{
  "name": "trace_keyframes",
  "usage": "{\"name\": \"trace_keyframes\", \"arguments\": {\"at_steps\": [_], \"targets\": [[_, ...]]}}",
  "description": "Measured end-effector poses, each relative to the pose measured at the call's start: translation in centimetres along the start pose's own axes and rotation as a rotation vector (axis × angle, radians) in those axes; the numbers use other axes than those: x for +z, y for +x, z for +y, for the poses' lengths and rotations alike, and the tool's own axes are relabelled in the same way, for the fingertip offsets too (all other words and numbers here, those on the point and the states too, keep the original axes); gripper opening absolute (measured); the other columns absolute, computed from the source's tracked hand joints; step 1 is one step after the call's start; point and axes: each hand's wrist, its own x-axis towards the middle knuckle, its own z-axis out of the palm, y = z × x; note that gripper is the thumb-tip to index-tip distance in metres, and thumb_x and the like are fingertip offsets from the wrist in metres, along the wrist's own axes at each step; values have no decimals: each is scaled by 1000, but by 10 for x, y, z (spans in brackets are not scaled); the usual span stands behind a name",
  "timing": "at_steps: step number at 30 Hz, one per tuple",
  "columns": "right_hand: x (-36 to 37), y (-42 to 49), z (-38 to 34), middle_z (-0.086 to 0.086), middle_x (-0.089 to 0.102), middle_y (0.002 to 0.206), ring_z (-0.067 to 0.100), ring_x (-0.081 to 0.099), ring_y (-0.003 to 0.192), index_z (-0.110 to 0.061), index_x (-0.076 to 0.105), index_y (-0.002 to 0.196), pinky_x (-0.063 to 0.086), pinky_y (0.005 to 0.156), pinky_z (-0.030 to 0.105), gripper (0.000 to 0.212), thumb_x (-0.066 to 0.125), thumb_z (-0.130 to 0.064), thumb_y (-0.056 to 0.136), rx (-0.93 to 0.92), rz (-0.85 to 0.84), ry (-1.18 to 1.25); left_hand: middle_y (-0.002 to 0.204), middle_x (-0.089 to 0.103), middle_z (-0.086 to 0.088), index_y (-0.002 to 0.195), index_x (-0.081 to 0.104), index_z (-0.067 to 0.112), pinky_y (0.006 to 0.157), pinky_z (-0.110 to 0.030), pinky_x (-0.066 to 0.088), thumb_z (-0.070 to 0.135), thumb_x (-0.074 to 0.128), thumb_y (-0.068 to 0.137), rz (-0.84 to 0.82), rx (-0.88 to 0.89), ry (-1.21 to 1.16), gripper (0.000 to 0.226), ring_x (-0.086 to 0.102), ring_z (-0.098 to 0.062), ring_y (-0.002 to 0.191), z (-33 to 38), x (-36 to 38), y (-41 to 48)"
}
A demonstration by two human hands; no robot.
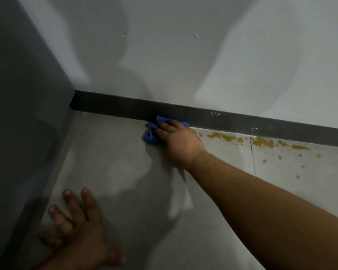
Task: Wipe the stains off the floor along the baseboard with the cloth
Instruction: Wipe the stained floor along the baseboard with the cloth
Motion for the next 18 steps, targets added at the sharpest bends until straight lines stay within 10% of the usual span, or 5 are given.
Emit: {"name": "trace_keyframes", "arguments": {"at_steps": [8, 14, 18], "targets": [[23, -65, -7, -2, 42, 156, 29, 38, 133, -35, 43, 148, 34, 109, 47, 49, 37, -47, 101, 414, 132, 40, 143, -61, -26, 139, -54, 11, 119, -75, 17, 77, 87, 45, 26, 24, -28, 182, -33, -58, 147, -3, 1, 1], [35, -68, -27, -4, 38, 159, 25, 32, 142, -36, 40, 150, 28, 114, 50, 51, 44, -46, 100, 168, 60, 41, 144, -60, -26, 139, -54, 11, 119, -74, 18, 77, 87, 44, 46, 22, -28, 182, -31, -59, 148, -2, 3, 2], [25, -47, -1, -4, 27, 164, 28, 22, 148, -37, 31, 154, 22, 118, 53, 53, 43, -40, 101, 361, 59, 57, 146, -59, -26, 140, -53, 10, 118, -75, 18, 72, 90, 46, 56, 7, -32, 182, -31, -59, 148, -2, 1, 2]]}}
